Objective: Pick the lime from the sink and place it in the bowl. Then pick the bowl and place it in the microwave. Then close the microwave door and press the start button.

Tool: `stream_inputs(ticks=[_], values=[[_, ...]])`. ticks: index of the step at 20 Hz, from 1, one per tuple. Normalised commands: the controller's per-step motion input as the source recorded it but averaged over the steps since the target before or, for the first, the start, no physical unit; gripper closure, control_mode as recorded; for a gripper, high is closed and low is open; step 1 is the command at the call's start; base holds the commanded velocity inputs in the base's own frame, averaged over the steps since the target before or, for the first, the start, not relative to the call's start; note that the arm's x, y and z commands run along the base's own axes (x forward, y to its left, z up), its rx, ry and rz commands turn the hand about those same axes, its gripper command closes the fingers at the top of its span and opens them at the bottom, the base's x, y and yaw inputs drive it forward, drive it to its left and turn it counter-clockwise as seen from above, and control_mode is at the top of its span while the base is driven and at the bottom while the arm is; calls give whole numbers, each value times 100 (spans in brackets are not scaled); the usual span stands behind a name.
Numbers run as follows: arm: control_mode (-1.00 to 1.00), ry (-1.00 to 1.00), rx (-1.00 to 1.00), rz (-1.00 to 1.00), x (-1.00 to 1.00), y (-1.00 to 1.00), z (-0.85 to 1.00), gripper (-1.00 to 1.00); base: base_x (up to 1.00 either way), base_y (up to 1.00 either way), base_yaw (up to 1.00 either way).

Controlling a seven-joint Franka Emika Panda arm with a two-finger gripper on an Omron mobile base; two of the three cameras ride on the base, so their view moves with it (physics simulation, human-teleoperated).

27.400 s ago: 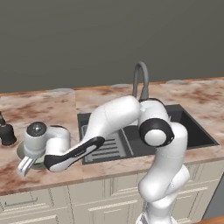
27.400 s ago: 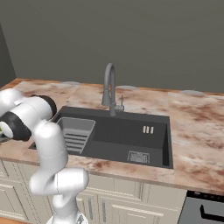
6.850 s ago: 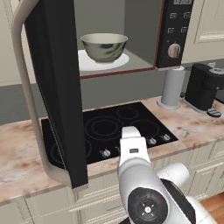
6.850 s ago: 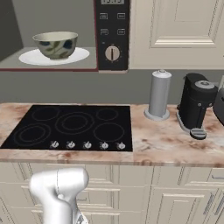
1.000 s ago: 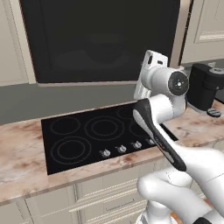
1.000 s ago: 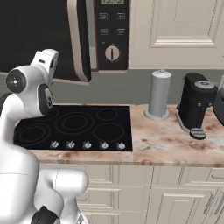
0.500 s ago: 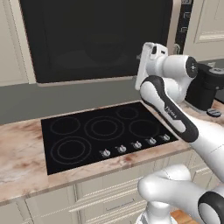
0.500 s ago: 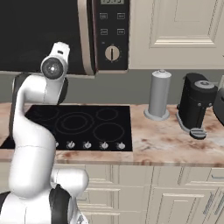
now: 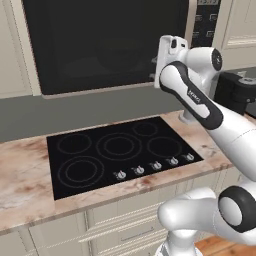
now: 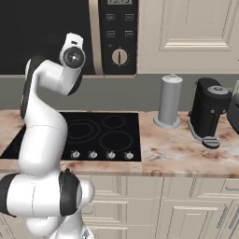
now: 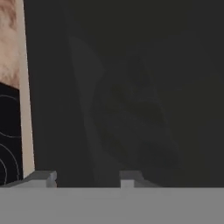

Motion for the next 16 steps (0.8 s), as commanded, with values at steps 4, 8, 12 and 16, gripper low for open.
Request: stream_inputs(ticks=[4, 8, 12, 16], values=[[-100, -8, -14, 0, 23, 30, 0, -100, 0, 0, 0], [-100, -16, -9, -6, -66, 14, 0, -100, 0, 0, 0], [-100, -34, -1, -1, -100, -38, 18, -100, 0, 0, 0], [-100, -26, 8, 2, -100, -85, 40, -100, 0, 0, 0]])
